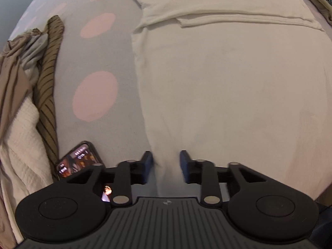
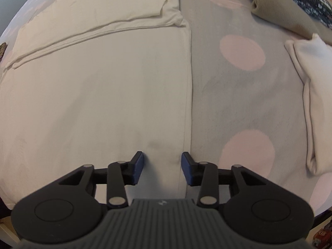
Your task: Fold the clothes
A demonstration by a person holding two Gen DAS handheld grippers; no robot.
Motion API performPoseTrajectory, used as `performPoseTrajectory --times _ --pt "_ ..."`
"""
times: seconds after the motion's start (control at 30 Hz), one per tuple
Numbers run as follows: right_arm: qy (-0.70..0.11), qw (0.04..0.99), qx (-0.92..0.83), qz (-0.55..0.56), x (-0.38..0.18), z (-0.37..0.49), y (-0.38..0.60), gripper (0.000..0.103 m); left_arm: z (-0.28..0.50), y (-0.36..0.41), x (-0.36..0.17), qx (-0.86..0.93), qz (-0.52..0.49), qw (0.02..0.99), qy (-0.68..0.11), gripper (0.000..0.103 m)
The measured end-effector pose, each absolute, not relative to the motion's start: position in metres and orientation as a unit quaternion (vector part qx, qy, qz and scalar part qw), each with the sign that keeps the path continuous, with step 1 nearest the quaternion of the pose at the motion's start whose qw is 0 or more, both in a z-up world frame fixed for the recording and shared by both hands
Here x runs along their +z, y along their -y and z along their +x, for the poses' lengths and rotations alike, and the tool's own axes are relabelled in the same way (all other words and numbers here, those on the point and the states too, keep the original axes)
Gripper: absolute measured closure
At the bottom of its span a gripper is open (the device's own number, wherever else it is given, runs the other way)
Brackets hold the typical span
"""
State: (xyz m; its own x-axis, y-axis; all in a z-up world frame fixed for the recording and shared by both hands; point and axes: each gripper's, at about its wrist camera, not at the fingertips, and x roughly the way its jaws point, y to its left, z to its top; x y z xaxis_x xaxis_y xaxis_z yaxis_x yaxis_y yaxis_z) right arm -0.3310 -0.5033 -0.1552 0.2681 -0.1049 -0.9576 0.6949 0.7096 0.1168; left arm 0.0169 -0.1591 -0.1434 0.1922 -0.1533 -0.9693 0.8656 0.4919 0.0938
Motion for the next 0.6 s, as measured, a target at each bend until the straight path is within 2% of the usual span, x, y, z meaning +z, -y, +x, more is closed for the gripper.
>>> performPoseTrajectory --times 0.03,0.07,0.1,0.3,0.6 --pt "-0.544 0.747 -0.266 0.275 -0.155 -0.332 0.503 0.086 0.014 0.161 -0.143 -0.372 0.349 0.688 -0.516 0.091" --pt "-0.542 0.744 -0.263 0.289 -0.155 -0.333 0.504 0.097 0.013 0.162 -0.142 -0.375 0.353 0.685 -0.516 0.098" --pt "-0.539 0.742 -0.259 0.303 -0.154 -0.334 0.505 0.101 0.012 0.162 -0.141 -0.377 0.354 0.682 -0.516 0.101" --pt "-0.511 0.761 -0.264 0.298 -0.133 -0.334 0.499 0.103 0.024 0.159 -0.11 -0.399 0.297 0.693 -0.522 0.102" --pt "-0.427 0.803 -0.276 0.311 -0.078 -0.328 0.518 0.103 0.055 0.173 -0.046 -0.421 0.229 0.731 -0.485 0.102"
